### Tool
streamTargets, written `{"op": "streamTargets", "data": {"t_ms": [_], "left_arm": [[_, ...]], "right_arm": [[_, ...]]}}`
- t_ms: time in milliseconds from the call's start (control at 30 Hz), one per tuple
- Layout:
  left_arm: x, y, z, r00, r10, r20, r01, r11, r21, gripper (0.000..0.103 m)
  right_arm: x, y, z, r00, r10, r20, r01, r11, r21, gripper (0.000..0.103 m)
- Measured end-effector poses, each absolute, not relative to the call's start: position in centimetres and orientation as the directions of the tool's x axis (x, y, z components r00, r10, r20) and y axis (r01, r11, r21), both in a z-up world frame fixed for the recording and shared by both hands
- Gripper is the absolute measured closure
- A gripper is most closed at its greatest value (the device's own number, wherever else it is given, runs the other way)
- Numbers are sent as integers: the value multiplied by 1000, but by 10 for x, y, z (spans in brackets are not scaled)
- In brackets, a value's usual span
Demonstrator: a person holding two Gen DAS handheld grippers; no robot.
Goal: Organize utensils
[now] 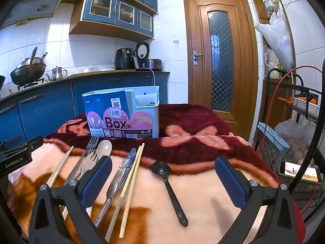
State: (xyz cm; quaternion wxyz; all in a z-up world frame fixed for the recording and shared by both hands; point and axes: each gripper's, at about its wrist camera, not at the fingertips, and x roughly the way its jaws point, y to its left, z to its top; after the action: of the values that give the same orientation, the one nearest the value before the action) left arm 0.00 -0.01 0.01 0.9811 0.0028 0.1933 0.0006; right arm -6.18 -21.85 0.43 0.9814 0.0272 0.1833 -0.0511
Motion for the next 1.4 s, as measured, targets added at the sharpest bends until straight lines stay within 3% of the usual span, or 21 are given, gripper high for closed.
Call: {"op": "streamTargets", "data": {"t_ms": [1400], "left_arm": [[0, 0, 0, 926, 5, -378, 0, 1000, 13, 12]], "right_arm": [[-62, -216, 1, 926, -93, -365, 118, 992, 46, 0]]}}
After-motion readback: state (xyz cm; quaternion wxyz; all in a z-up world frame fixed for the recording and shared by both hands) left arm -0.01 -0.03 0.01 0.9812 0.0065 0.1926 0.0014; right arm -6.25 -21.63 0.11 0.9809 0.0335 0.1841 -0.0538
